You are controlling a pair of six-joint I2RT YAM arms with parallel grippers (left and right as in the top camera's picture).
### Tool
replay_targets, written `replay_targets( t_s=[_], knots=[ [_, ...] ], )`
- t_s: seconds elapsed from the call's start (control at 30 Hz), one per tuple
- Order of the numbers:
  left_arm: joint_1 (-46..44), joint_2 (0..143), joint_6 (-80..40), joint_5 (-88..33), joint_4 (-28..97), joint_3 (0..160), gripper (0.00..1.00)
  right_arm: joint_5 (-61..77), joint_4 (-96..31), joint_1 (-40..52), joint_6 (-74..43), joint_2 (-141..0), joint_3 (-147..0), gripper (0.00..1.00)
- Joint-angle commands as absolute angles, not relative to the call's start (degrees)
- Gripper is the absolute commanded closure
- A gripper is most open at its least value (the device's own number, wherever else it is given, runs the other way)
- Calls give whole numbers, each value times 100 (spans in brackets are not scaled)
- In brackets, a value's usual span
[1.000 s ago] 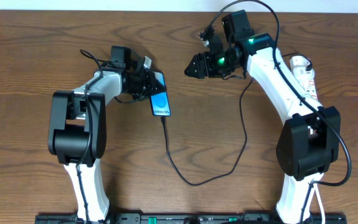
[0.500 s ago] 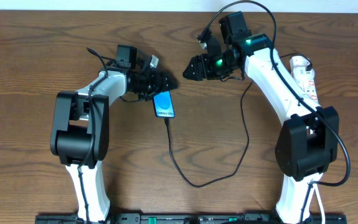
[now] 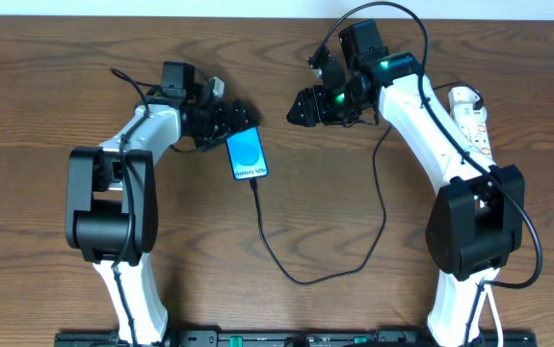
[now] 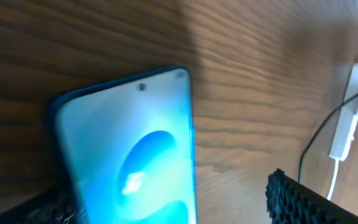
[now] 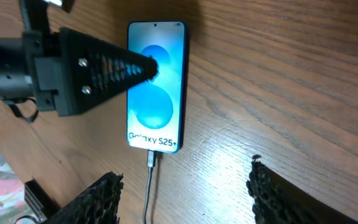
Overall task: Plug charger to phone and switch on socket
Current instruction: 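Lower the phone flat onto the table with the left gripper and release, then move the left gripper back left and the right gripper toward the power strip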
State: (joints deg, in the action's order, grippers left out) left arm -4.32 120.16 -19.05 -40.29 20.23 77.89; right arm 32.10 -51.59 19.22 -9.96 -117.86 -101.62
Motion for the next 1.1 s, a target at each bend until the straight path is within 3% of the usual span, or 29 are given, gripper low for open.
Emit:
replay_targets(
  t_s=[0.0, 0.37, 0.8, 0.87, 1.0, 1.07],
  knots=[
    [-242, 12237, -1780, -3227, 2187, 7662, 9, 3157, -5190, 1949, -913, -11769, -10200, 36],
    [276, 11391, -1780, -3162, 2318, 7664, 9, 3094, -5382, 1765, -655, -11762, -10202, 33],
    [906, 10374, -1782, -3159, 2394, 7660, 8, 2869, -5708, 652, -506, -11010, -10202, 39],
    [904, 10372, -2808, -3616, 2196, 7662, 8, 2749, -5806, 449, -506, -10836, -10202, 41],
    [904, 10372, -7502, -4244, 685, 7662, 8, 2709, -5924, 99, -508, -10615, -10202, 41],
    [904, 10372, -8490, -4241, 399, 7662, 8, 2709, -5961, -8, -506, -10595, -10202, 41]
  ],
)
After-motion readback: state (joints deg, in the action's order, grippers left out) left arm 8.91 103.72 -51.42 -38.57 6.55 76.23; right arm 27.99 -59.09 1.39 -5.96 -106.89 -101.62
